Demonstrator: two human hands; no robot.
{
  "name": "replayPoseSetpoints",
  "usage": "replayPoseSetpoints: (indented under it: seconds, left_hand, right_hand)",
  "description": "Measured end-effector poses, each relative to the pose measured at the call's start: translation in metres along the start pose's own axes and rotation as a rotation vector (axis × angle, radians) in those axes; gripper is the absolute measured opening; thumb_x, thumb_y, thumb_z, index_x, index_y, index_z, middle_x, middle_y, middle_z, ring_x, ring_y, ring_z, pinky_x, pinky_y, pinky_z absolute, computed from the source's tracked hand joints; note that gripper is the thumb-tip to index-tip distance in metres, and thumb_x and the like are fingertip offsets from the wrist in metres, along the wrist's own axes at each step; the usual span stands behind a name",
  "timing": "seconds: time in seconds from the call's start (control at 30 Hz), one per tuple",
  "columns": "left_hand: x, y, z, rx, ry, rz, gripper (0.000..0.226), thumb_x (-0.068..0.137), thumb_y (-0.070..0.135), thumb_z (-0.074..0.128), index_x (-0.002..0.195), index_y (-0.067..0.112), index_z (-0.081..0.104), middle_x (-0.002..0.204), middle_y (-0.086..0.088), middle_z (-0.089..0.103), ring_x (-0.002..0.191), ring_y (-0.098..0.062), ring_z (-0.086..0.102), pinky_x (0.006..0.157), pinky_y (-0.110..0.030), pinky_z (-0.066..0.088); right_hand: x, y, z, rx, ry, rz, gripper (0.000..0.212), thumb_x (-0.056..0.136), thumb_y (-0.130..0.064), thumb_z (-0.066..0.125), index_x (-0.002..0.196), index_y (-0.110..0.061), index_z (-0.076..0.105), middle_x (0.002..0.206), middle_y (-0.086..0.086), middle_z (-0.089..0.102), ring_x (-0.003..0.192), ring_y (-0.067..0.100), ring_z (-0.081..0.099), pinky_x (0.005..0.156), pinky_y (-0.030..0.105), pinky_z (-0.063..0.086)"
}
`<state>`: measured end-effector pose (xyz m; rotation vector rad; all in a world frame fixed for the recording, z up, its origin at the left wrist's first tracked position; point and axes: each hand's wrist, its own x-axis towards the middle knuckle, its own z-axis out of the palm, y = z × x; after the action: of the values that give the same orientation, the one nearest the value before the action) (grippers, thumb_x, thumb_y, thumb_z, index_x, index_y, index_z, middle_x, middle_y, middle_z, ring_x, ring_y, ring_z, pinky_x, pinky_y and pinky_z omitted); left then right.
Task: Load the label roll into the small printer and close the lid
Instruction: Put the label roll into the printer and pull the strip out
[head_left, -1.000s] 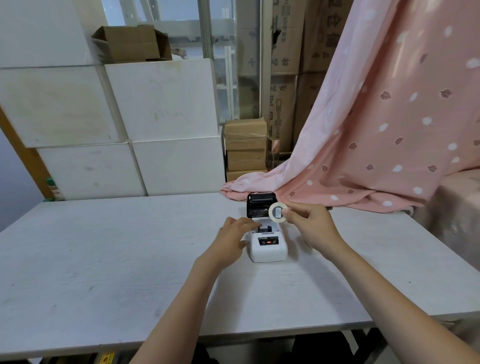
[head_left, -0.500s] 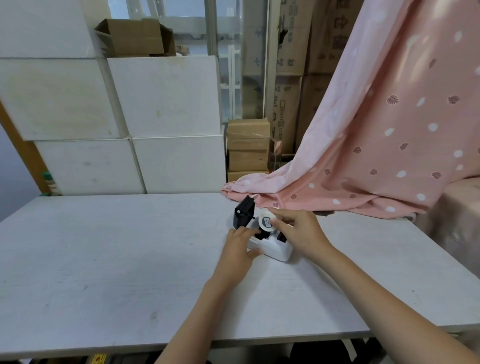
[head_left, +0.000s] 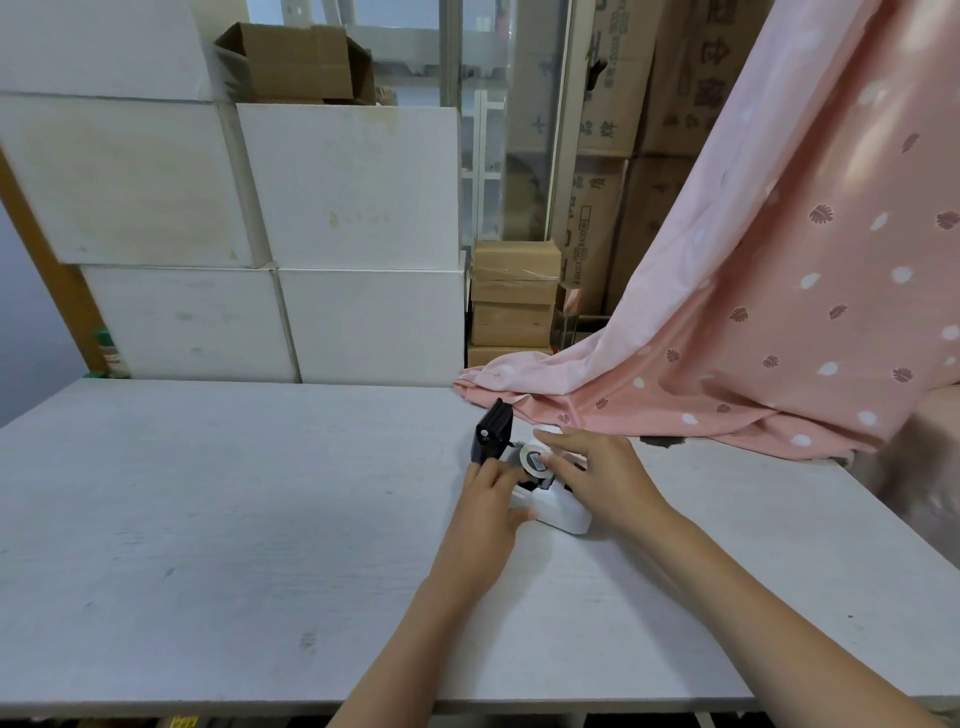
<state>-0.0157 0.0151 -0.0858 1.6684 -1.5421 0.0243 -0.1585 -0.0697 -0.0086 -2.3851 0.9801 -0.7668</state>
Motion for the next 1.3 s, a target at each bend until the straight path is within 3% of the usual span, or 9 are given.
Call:
replayPoseSetpoints:
  seconds: [0.2, 0.33, 0.43, 0.67, 0.8, 0.97, 1.13, 1.23, 1.3]
  left_hand:
    - [-0.003, 0.004, 0.0, 0.056, 0.015, -0.005, 0.03, 0.086, 0.011, 0.072, 0.115, 0.013, 0.063, 0.112, -0.001, 0.058, 0.106, -0.016, 0.046, 0.091, -0.02, 0.038]
    - [-0.004, 0.006, -0.001, 0.066, 0.027, -0.015, 0.028, 0.086, 0.011, 0.073, 0.112, 0.01, 0.063, 0.11, -0.004, 0.06, 0.105, -0.019, 0.049, 0.088, -0.022, 0.041]
    - [-0.005, 0.008, 0.0, 0.079, 0.033, -0.025, 0.026, 0.087, 0.01, 0.072, 0.111, 0.007, 0.062, 0.114, -0.006, 0.061, 0.107, -0.021, 0.05, 0.087, -0.021, 0.038]
    - [-0.007, 0.009, 0.0, 0.085, 0.058, -0.044, 0.023, 0.083, 0.009, 0.073, 0.104, 0.008, 0.064, 0.101, -0.005, 0.061, 0.098, -0.022, 0.053, 0.075, -0.036, 0.051]
    - [-0.006, 0.01, 0.0, 0.091, 0.056, -0.041, 0.038, 0.082, 0.009, 0.074, 0.118, 0.013, 0.063, 0.101, -0.004, 0.06, 0.098, -0.021, 0.052, 0.074, -0.032, 0.051]
    - [-0.008, 0.01, 0.0, 0.129, 0.069, -0.054, 0.03, 0.082, 0.013, 0.077, 0.109, 0.012, 0.063, 0.098, -0.002, 0.061, 0.095, -0.022, 0.053, 0.07, -0.032, 0.05]
    - [-0.008, 0.008, 0.0, 0.146, 0.088, -0.069, 0.029, 0.081, 0.019, 0.08, 0.105, 0.012, 0.064, 0.103, 0.0, 0.065, 0.097, -0.022, 0.054, 0.075, -0.031, 0.05]
    - [-0.008, 0.008, -0.001, 0.162, 0.084, -0.063, 0.03, 0.08, 0.019, 0.081, 0.104, 0.013, 0.064, 0.106, 0.002, 0.062, 0.097, -0.021, 0.053, 0.07, -0.033, 0.053]
    - [-0.008, 0.009, -0.003, 0.19, 0.077, -0.068, 0.033, 0.08, 0.022, 0.08, 0.106, 0.015, 0.062, 0.11, 0.004, 0.059, 0.099, -0.018, 0.052, 0.061, -0.03, 0.052]
  right_hand:
    - [0.005, 0.001, 0.001, -0.048, -0.033, -0.025, 0.035, 0.096, -0.021, 0.07, 0.131, -0.02, 0.072, 0.129, 0.001, 0.073, 0.124, 0.019, 0.063, 0.087, 0.014, 0.036]
    - [0.007, 0.0, 0.007, -0.104, -0.094, -0.062, 0.032, 0.096, -0.027, 0.07, 0.127, -0.027, 0.075, 0.098, -0.004, 0.077, 0.09, 0.013, 0.061, 0.089, 0.031, 0.049]
    - [0.009, 0.0, 0.011, -0.15, -0.11, -0.085, 0.03, 0.095, -0.027, 0.068, 0.124, -0.029, 0.077, 0.095, -0.005, 0.076, 0.086, 0.015, 0.062, 0.082, 0.032, 0.05]
    - [0.017, 0.0, 0.019, -0.271, -0.201, -0.064, 0.03, 0.096, -0.028, 0.064, 0.123, -0.03, 0.077, 0.108, -0.003, 0.078, 0.105, 0.021, 0.066, 0.084, 0.025, 0.043]
    - [0.021, -0.001, 0.019, -0.281, -0.206, -0.047, 0.033, 0.097, -0.021, 0.061, 0.127, -0.024, 0.076, 0.125, 0.005, 0.07, 0.122, 0.024, 0.061, 0.092, 0.029, 0.046]
    - [0.02, 0.004, 0.02, -0.357, -0.197, -0.121, 0.029, 0.095, -0.016, 0.058, 0.113, -0.023, 0.08, 0.087, -0.003, 0.063, 0.088, 0.02, 0.058, 0.072, 0.028, 0.039]
    - [0.021, 0.006, 0.018, -0.388, -0.204, -0.111, 0.022, 0.094, -0.014, 0.058, 0.089, -0.013, 0.079, 0.082, 0.01, 0.064, 0.087, 0.029, 0.058, 0.077, 0.041, 0.049]
    - [0.023, 0.003, 0.017, -0.357, -0.208, -0.095, 0.024, 0.096, -0.015, 0.058, 0.098, -0.011, 0.082, 0.103, 0.015, 0.07, 0.105, 0.033, 0.06, 0.089, 0.042, 0.049]
    - [0.024, 0.001, 0.016, -0.342, -0.213, -0.077, 0.026, 0.097, -0.016, 0.058, 0.105, -0.011, 0.082, 0.106, 0.015, 0.071, 0.106, 0.033, 0.061, 0.103, 0.041, 0.044]
